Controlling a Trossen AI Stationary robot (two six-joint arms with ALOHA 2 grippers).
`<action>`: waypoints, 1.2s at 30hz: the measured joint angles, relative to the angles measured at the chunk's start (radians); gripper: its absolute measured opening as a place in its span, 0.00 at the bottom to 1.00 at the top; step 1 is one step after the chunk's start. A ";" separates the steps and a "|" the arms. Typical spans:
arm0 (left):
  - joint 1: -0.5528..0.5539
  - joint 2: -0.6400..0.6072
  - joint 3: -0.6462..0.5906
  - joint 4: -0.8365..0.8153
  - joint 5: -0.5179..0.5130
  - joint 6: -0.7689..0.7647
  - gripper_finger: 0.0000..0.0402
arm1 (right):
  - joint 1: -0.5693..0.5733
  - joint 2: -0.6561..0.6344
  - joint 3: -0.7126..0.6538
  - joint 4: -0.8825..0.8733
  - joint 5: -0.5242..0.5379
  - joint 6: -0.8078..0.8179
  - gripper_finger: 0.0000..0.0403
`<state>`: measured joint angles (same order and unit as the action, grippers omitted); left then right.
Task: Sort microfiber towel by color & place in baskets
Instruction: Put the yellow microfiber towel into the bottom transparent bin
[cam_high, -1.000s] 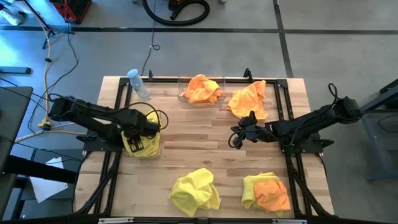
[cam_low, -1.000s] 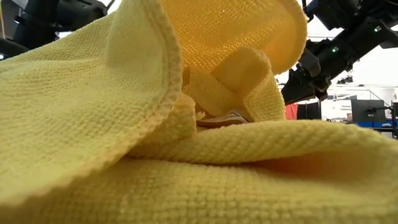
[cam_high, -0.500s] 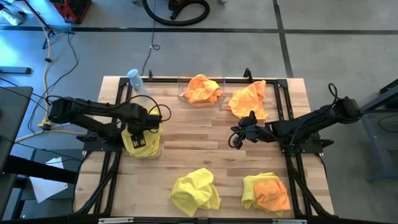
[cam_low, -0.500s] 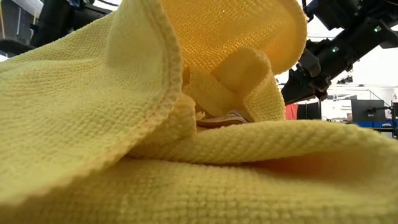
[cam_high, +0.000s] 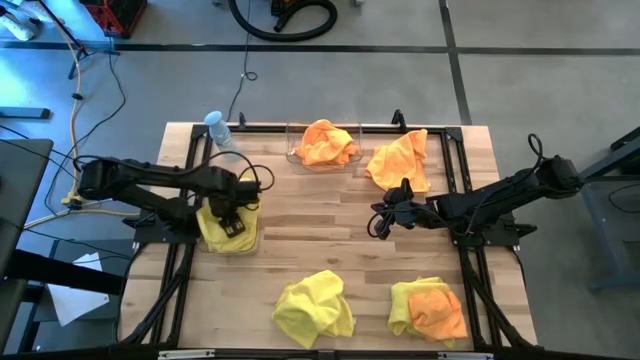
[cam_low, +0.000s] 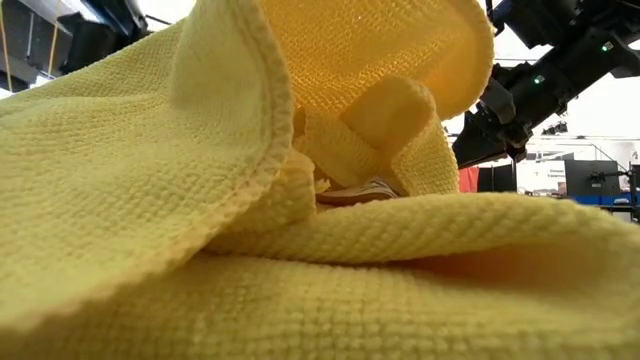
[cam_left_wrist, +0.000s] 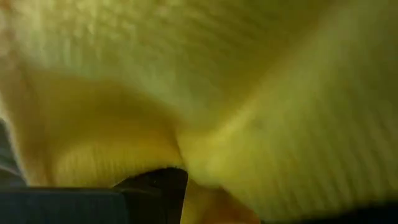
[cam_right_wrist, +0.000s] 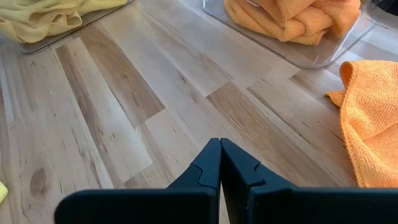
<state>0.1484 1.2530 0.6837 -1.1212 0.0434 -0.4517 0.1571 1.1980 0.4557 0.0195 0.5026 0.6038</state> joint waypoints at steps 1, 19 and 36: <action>0.005 0.000 -0.013 0.008 0.013 -0.037 0.35 | 0.000 0.000 0.000 0.000 0.000 0.000 0.00; 0.005 -0.017 -0.030 0.088 0.050 -0.411 0.35 | 0.000 0.000 0.000 0.000 0.000 0.002 0.00; -0.114 -0.127 0.245 -0.136 -0.103 -0.512 0.35 | 0.000 0.000 0.000 0.000 -0.001 0.000 0.00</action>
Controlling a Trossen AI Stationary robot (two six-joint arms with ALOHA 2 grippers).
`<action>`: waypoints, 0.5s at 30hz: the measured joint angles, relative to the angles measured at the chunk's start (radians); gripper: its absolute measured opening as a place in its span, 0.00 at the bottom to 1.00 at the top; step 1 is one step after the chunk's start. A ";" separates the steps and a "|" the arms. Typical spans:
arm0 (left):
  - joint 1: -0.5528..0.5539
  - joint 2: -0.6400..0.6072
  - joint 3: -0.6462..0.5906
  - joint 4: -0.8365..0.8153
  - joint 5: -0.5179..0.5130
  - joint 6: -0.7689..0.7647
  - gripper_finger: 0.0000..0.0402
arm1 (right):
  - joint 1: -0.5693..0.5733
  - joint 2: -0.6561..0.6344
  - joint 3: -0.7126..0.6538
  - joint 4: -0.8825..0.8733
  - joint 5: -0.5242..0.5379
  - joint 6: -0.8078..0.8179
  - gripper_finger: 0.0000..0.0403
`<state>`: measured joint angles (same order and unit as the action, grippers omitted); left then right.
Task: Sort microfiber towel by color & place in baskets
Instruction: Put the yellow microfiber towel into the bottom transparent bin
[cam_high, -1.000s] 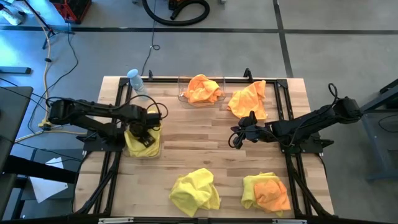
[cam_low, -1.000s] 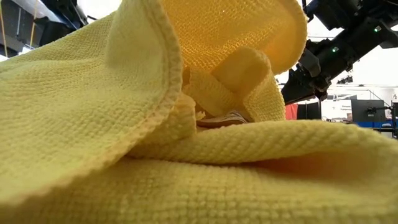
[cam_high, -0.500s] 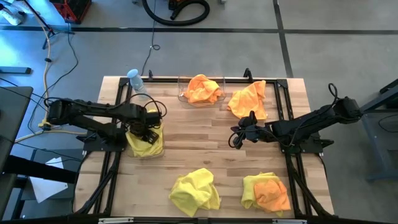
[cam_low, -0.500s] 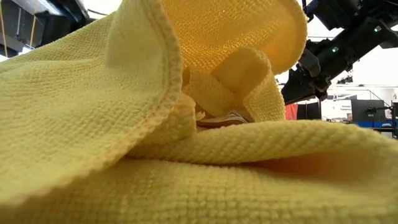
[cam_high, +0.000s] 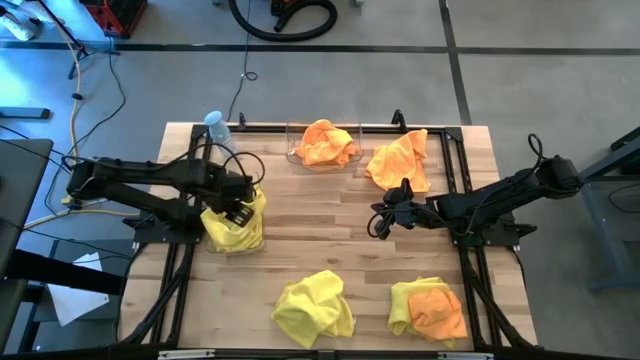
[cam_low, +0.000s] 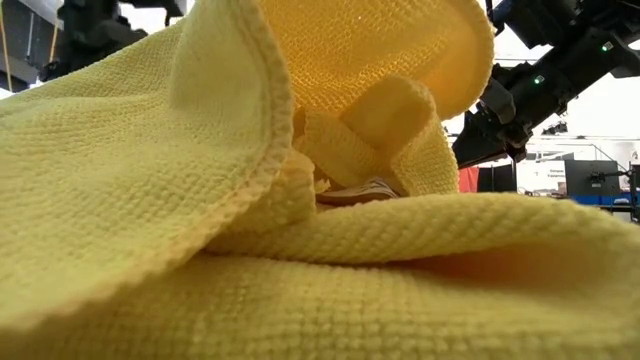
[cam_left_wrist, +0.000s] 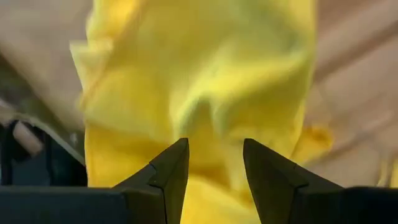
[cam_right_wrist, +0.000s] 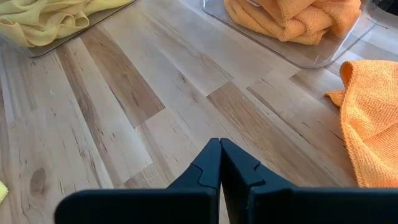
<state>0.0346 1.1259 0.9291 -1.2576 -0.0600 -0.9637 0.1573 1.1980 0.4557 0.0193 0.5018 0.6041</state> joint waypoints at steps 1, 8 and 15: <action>-0.006 0.001 0.004 0.011 -0.037 -0.020 0.35 | 0.000 0.000 0.000 0.000 0.000 0.000 0.00; -0.018 0.045 -0.042 0.152 -0.176 -0.072 0.35 | 0.000 0.000 0.000 0.000 0.000 0.001 0.00; 0.024 0.132 -0.147 0.194 -0.162 -0.118 0.35 | 0.000 0.000 0.000 0.000 0.000 0.001 0.00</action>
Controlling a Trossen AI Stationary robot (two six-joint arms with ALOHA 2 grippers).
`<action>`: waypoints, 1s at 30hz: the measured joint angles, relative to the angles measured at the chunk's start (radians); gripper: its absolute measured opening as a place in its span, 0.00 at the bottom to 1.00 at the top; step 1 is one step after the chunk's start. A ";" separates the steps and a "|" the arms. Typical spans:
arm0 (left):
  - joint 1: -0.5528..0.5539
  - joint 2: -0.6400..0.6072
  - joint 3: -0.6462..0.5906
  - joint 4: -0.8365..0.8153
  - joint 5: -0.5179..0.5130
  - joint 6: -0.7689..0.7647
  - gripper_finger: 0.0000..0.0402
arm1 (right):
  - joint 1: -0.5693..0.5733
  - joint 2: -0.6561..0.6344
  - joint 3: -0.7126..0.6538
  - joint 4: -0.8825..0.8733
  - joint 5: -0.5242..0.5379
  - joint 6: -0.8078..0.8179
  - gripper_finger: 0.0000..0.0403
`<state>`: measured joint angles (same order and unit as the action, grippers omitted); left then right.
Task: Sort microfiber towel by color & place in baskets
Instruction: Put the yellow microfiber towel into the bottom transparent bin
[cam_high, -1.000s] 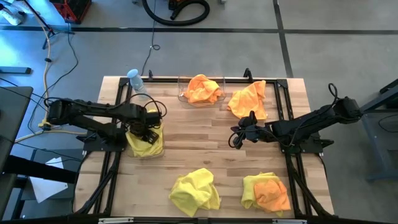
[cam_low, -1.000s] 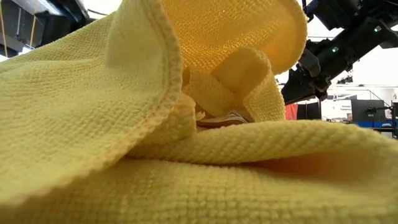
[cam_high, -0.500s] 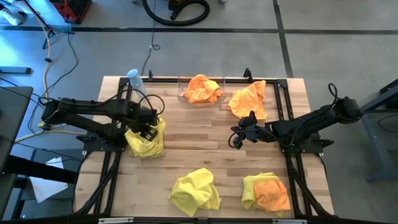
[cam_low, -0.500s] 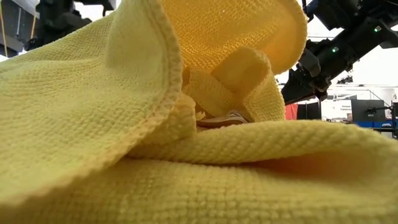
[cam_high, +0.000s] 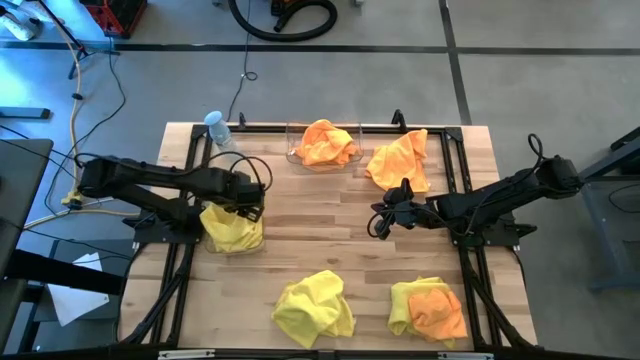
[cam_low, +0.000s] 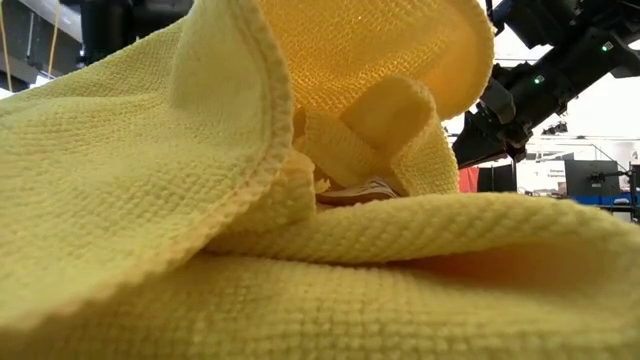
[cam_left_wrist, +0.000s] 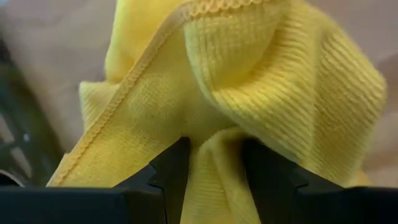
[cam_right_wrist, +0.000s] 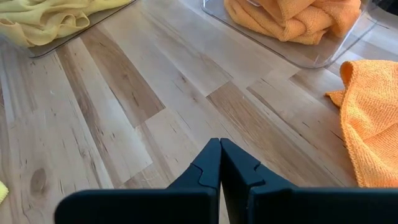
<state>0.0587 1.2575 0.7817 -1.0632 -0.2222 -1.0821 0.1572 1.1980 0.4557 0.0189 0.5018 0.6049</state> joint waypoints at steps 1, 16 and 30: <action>0.004 0.009 -0.017 0.002 0.003 -0.011 0.35 | 0.000 0.000 0.000 0.000 0.000 0.000 0.00; 0.000 0.033 -0.093 0.077 0.063 0.187 0.35 | 0.000 0.000 0.000 0.000 -0.001 0.001 0.00; -0.104 0.011 0.025 0.025 0.059 0.215 0.35 | 0.000 0.000 0.000 0.000 0.000 0.001 0.00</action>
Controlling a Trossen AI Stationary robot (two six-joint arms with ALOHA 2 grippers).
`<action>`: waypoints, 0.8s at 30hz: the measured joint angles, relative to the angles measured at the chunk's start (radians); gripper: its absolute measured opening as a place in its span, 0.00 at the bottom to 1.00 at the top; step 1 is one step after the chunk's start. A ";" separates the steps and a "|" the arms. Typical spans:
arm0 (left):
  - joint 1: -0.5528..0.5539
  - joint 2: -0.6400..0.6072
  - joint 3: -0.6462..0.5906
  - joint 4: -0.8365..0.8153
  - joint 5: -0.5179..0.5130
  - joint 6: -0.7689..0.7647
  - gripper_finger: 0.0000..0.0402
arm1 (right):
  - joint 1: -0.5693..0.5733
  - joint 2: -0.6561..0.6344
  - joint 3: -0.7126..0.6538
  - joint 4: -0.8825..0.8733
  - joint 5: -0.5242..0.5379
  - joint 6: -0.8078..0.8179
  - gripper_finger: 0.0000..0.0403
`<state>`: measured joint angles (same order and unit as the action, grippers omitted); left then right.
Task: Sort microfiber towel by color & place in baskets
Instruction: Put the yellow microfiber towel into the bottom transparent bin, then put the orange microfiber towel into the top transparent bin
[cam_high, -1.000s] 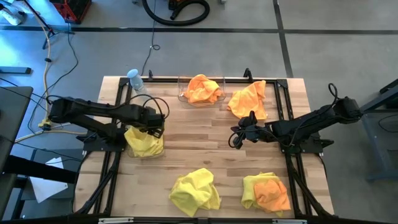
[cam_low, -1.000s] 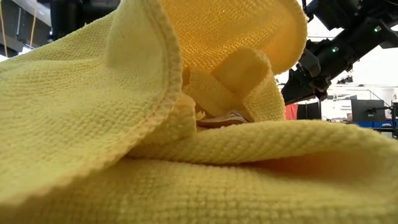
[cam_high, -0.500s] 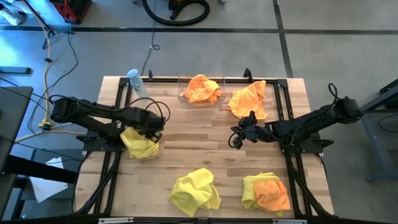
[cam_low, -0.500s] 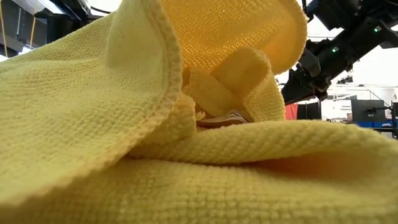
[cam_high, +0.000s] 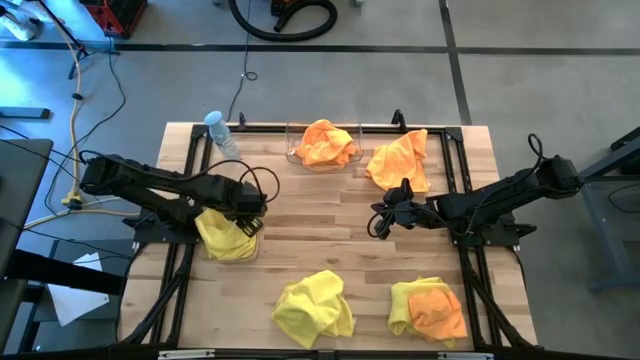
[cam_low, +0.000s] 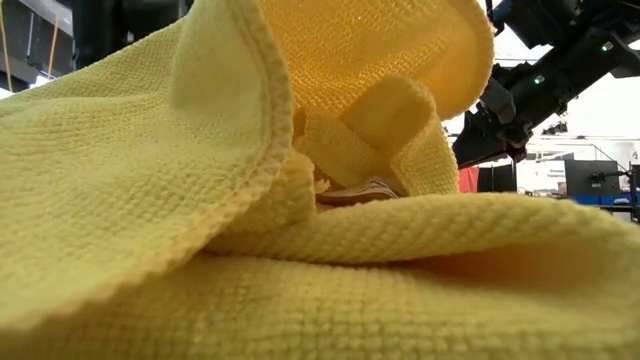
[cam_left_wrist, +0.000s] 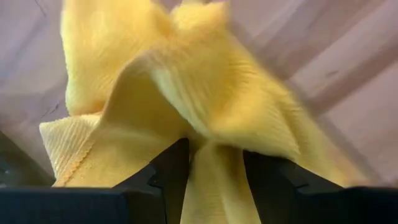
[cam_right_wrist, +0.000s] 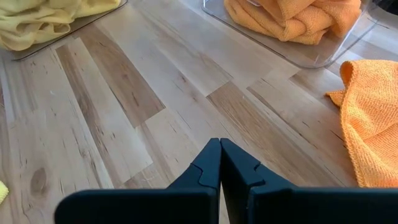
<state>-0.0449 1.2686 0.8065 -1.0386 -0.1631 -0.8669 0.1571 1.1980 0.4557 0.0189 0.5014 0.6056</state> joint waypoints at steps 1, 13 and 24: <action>-0.006 -0.010 0.025 -0.019 -0.004 -0.014 0.35 | 0.000 0.000 0.000 0.000 0.000 0.000 0.00; -0.120 -0.152 0.231 -0.194 -0.151 -0.133 0.35 | 0.000 0.000 0.000 -0.009 0.000 0.000 0.00; -0.437 -0.193 0.152 0.158 -0.556 -0.026 0.35 | 0.000 0.000 0.000 -0.010 0.000 0.032 0.00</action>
<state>-0.4821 1.0757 0.9581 -0.8804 -0.7194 -0.8932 0.1570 1.1980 0.4557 0.0090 0.5011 0.6376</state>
